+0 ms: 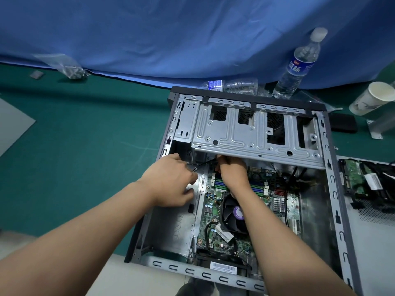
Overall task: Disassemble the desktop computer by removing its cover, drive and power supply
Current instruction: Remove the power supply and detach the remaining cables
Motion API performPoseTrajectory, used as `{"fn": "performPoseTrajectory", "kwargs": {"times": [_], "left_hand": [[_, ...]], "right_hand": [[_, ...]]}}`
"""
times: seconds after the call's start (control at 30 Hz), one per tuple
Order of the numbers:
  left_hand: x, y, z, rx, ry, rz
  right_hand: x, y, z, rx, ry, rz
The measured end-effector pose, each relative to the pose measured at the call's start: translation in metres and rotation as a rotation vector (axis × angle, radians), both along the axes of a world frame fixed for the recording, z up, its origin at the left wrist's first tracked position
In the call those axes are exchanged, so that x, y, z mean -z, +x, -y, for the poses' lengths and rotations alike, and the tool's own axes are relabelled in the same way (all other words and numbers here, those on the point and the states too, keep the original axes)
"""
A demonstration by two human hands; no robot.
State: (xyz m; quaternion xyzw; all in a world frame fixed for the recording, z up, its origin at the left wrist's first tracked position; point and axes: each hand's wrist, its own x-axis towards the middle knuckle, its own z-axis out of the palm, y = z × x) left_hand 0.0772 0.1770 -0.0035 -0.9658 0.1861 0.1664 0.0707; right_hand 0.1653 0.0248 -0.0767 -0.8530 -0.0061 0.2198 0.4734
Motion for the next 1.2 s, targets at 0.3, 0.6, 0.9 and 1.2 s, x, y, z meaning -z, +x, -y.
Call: {"fn": "performPoseTrajectory", "kwargs": {"times": [0.3, 0.6, 0.9, 1.2], "left_hand": [[0.0019, 0.0005, 0.0002, 0.004, 0.007, 0.011], [0.0023, 0.0008, 0.0000, 0.001, 0.025, 0.020], [0.0019, -0.0003, 0.0011, -0.011, 0.030, 0.013], [0.0027, -0.0001, 0.0007, -0.018, 0.029, 0.005]], "right_hand": [[0.0032, 0.0014, 0.0012, 0.056, 0.078, -0.119], [0.0025, 0.0012, -0.0003, 0.018, 0.060, -0.077], [0.0008, 0.0006, 0.0022, -0.002, 0.017, 0.055], [0.0019, 0.0023, 0.0014, -0.102, -0.087, 0.054]]}}
